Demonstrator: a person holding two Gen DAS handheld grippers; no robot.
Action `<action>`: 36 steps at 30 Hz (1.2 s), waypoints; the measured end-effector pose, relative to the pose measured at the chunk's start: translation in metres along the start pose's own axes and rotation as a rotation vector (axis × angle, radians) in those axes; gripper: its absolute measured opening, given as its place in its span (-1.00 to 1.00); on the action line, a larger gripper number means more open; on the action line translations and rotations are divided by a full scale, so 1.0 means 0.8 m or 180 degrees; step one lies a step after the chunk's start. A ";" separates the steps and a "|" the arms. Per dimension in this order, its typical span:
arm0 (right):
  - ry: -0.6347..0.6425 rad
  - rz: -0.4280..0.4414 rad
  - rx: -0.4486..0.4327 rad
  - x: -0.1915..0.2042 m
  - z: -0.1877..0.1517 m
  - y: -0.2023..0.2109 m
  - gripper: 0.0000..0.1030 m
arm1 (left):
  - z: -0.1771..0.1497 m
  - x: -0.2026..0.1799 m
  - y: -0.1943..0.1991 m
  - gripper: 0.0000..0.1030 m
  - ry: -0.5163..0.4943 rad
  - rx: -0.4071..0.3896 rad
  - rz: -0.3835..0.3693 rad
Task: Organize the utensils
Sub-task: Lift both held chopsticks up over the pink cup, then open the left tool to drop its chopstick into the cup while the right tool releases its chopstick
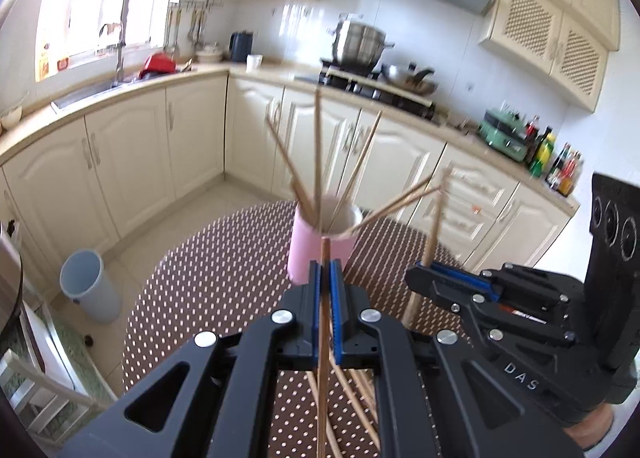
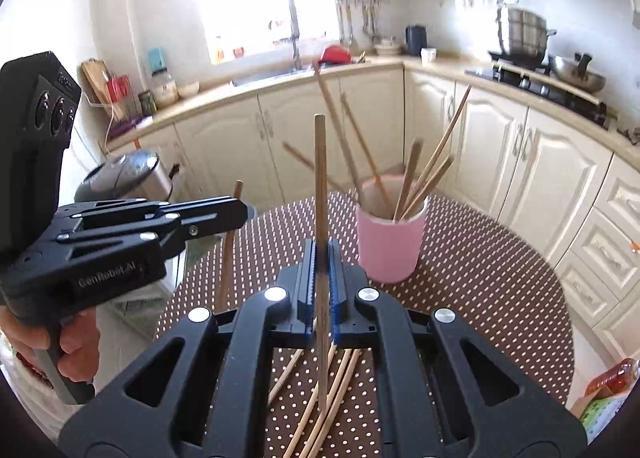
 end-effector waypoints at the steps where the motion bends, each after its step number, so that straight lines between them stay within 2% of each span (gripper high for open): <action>1: -0.0010 -0.0002 -0.0032 -0.002 0.003 0.004 -0.88 | 0.006 -0.004 0.005 -0.90 -0.0019 -0.0048 -0.0012; 12: -0.0068 -0.0074 -0.0348 -0.017 0.048 0.038 -0.88 | 0.059 -0.039 0.031 -0.90 -0.0178 -0.0385 -0.0038; 21: -0.0046 -0.0148 -0.0605 -0.027 0.098 0.049 -0.88 | 0.126 -0.059 0.046 -0.90 -0.0284 -0.0777 -0.0029; 27: -0.0070 -0.0220 -0.0724 -0.037 0.128 0.039 -0.88 | 0.170 -0.074 0.048 -0.90 -0.0375 -0.0968 0.0000; 36: -0.0138 -0.0360 -0.0851 -0.058 0.152 0.017 -0.88 | 0.203 -0.080 0.038 -0.90 -0.0476 -0.1254 0.0180</action>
Point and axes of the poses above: each gripper's, at about its wrist camera, not at the fingertips, and y roughly against the way its jaws point, x to its left, z to its top, the point moved 8 cm from there along -y, roughly the way its jaws point, and after that the axes turned 13 degrees about -z, right-handed, at the moved point
